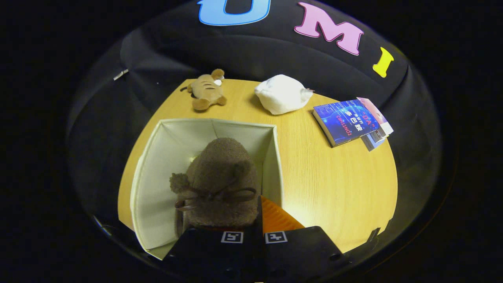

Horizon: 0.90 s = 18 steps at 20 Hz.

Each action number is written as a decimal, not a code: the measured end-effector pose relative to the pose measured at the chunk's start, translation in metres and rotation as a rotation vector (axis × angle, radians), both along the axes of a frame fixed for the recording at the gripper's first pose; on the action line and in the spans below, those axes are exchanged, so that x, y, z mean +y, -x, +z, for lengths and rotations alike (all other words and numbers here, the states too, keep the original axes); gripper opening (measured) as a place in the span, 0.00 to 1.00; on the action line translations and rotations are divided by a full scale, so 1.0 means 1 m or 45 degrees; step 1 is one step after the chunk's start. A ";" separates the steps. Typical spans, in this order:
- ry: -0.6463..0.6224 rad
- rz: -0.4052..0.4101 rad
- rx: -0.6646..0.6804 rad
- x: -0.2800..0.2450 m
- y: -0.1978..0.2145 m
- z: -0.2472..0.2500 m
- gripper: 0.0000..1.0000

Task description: Open the storage box then place both shoes into the box .Put the left shoe in first, then the right shoe, with the right side of both shoes facing outward in a uniform manner.

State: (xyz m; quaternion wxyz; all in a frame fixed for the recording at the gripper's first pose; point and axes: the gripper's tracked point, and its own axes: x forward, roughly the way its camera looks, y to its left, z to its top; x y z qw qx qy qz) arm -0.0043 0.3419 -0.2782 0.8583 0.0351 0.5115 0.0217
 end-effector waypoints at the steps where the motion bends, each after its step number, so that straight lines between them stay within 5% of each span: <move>1: 0.022 0.006 -0.003 0.002 0.000 -0.002 0.07; 10: 0.047 0.089 0.055 0.019 0.013 -0.023 0.28; 16: -0.002 0.188 0.020 0.040 0.023 -0.011 0.67; 18: -0.001 0.225 -0.004 0.041 0.024 -0.003 0.89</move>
